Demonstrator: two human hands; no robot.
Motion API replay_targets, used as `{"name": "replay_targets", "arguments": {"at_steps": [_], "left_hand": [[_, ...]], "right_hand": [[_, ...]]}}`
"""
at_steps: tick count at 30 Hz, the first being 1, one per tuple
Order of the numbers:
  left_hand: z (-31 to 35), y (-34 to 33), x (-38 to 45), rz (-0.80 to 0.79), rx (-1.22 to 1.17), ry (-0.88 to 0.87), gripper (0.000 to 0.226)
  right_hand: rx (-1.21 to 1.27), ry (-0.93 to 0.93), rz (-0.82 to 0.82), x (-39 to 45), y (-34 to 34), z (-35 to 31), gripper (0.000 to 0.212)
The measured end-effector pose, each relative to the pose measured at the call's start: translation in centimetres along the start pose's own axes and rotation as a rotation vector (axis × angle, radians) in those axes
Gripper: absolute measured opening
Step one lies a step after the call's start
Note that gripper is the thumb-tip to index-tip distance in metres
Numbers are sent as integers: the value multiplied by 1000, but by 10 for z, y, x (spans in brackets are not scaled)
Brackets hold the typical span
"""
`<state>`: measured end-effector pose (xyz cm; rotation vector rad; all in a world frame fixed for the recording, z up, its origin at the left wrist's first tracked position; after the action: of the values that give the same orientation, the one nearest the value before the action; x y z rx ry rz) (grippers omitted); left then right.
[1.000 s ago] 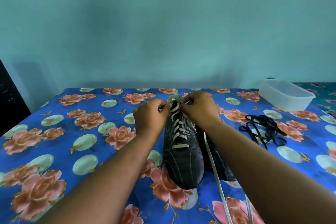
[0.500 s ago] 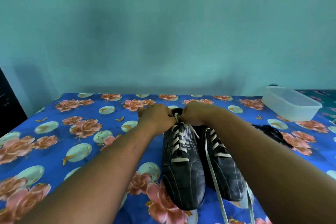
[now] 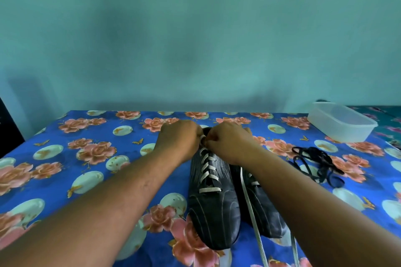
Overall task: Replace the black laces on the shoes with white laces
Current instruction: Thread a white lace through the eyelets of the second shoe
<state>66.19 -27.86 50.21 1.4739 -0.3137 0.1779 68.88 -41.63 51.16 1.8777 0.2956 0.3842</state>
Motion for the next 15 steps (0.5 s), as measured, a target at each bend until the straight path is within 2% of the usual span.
{"name": "replay_targets", "arguments": {"at_steps": [3, 5, 8, 10, 13, 15], "left_hand": [[-2, -9, -10, -3, 74, -39, 31], [-4, -16, -14, -50, 99, -38, 36], [-4, -13, -18, -82, 71, -20, 42], [-2, -3, -20, -23, 24, -4, 43], [-1, 4, -26, 91, -94, 44, 46], [4, 8, -37, 181, -189, 70, 44]], "right_hand": [[0, 4, -14, 2, -9, 1, 32], [69, 6, 48, 2, -11, 5, 25], [236, -18, 173, -4, -6, 19, 29], [332, 3, 184, -17, 0, 28, 32], [512, -8, 198, -46, 10, 40, 23], [536, -33, 244, -70, 16, 50, 21]]}}
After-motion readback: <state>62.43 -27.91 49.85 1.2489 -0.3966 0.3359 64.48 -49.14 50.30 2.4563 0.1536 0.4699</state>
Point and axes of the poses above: each hand's wrist, its own x-axis towards the middle knuckle, its own y-axis out of the back of the hand, z = x × y, the point moved 3 cm from there along x, towards the middle knuckle, and after that the axes turned 6 degrees about -y, right-handed, at the moved point
